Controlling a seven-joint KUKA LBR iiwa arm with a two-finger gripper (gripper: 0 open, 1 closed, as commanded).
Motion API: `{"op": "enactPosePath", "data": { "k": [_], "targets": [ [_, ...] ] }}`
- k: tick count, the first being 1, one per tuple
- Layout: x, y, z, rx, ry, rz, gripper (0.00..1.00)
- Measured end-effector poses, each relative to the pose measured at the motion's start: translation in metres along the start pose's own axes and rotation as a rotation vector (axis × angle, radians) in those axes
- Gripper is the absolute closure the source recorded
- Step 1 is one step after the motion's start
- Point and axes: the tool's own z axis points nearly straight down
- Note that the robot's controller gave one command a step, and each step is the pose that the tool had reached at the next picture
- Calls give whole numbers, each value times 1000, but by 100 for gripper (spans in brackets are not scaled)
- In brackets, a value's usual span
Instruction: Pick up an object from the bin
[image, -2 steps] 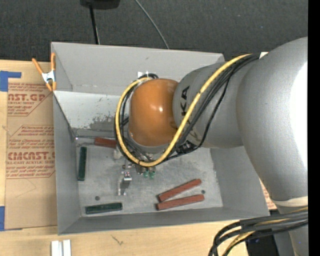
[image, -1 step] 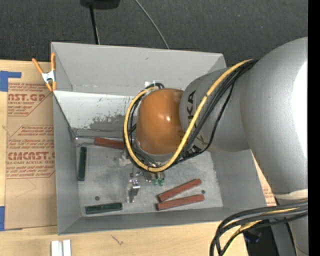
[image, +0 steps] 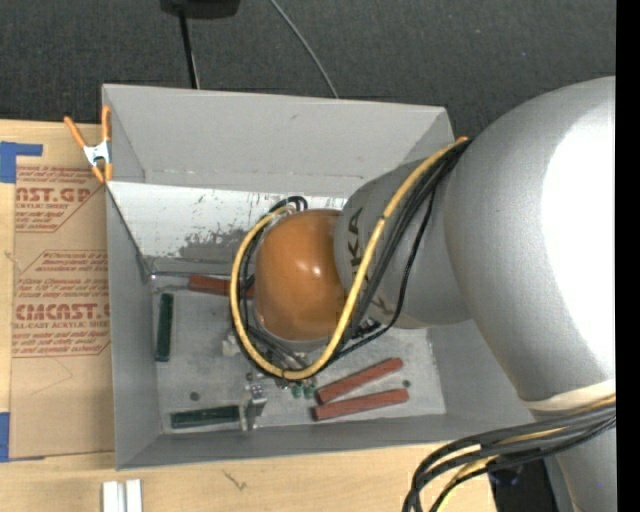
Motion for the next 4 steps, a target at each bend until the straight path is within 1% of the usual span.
{"op": "enactPosePath", "data": {
  "k": [1,2,3,4],
  "targets": [
    [6,-8,24,-5,-19,9,0],
    [-21,43,24,-5,-17,99,100],
    [-21,43,24,-5,-17,99,100],
    [-40,29,-179,-2,-8,22,100]
  ]
}}
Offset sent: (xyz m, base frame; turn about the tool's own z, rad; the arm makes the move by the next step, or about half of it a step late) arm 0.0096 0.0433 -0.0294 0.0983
